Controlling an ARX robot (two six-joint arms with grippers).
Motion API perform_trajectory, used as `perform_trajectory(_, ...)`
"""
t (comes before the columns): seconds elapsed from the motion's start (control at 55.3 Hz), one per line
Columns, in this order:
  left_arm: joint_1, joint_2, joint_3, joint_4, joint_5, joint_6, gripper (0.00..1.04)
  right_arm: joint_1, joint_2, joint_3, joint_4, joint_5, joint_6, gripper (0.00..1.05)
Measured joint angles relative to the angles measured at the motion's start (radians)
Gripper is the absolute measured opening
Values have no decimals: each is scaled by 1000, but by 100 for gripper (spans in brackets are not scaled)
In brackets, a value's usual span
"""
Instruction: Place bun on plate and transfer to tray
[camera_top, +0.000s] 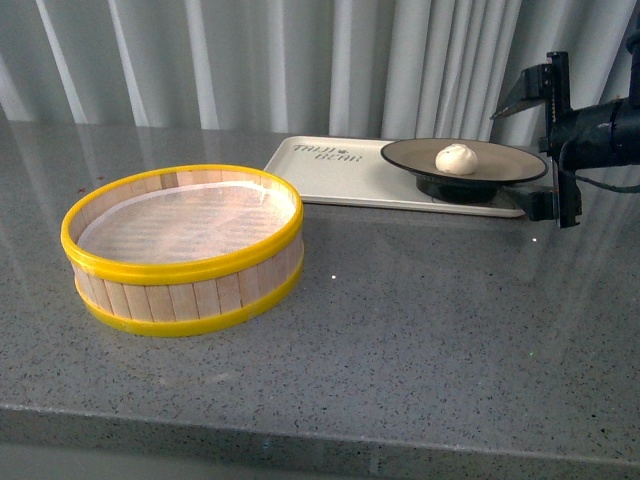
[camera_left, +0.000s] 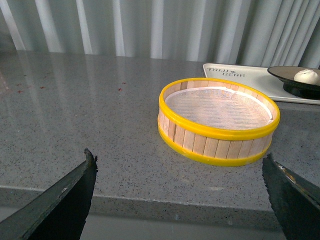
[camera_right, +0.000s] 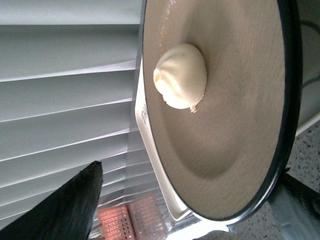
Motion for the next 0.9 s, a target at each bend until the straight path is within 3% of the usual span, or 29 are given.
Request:
perform_trajectory(0.054,0,0,0,0,0,0,98,7,-33,-35,10,9,6,98)
perform_trajectory(0.579,0,0,0,0,0,0,98,47,-357,-413,89,54,39,96)
perform_trajectory(0.688,0,0,0,0,0,0,98,45,-475,-523,91,114,-24,96)
perform_trajectory(0.778,0,0,0,0,0,0,98,43,-618,-637,61,203,-171,96)
perform_trajectory(0.905,0,0,0,0,0,0,98,37,-707,-695,51,229,-322,96)
